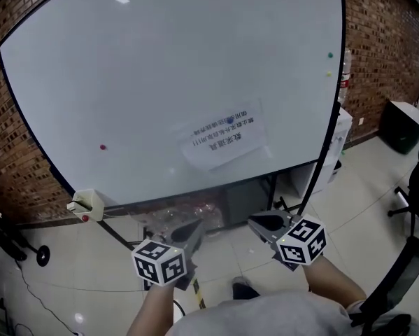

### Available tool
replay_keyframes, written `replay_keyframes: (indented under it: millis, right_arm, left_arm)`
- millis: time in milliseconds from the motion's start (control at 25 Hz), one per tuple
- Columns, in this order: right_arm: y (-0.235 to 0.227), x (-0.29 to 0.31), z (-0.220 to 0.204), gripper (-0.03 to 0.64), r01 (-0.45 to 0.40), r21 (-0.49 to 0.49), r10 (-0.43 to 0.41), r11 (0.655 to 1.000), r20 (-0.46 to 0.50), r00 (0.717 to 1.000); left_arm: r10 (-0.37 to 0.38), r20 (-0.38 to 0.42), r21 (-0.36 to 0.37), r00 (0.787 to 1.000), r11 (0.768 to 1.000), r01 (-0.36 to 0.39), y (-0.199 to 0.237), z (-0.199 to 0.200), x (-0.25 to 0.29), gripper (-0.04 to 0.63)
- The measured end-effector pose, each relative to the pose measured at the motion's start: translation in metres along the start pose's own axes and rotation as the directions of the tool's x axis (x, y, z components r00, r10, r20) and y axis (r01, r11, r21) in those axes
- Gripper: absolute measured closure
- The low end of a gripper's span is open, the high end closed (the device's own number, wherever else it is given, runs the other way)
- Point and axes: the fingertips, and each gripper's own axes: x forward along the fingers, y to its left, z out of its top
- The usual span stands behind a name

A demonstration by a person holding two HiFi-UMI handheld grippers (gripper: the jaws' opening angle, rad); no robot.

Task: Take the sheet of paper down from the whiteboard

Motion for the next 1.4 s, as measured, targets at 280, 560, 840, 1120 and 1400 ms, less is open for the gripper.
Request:
replay_keyframes:
  millis: [280,560,840,1120,1400]
  right_arm:
    - [-0.063,0.042,0.041,0.618,0.021,-0.082,-0.019,0.996,0.028,0.999]
    - [-0.116,0.079,0.074,0.618,-0.012,-0.094,0.015,0.995,0.034,0.999]
    - [-0.138,0.090,0.106,0.618,0.032,-0.144,-0.023,0.989,0.068,0.997]
    - [-0.146,0.103,0.124,0.618,0.134,-0.205,-0.118,0.970,0.088,0.989]
    - [-0.174,0.110,0.157,0.618,0.314,-0.297,-0.275,0.902,0.165,0.947]
  left_arm:
    - [0.017,0.024,0.010,1.000,1.000,-0.018,0.047,0.036,0.046,0.594]
    - [0.036,0.037,0.030,0.999,0.999,-0.037,0.086,0.083,0.099,0.594]
    - [0.016,0.056,0.086,0.998,0.996,-0.020,0.096,0.114,0.112,0.594]
    - [-0.014,0.024,0.100,1.000,0.995,0.011,0.108,0.120,0.110,0.594]
    - [-0.012,0.005,0.086,1.000,0.996,0.012,0.124,0.118,0.106,0.594]
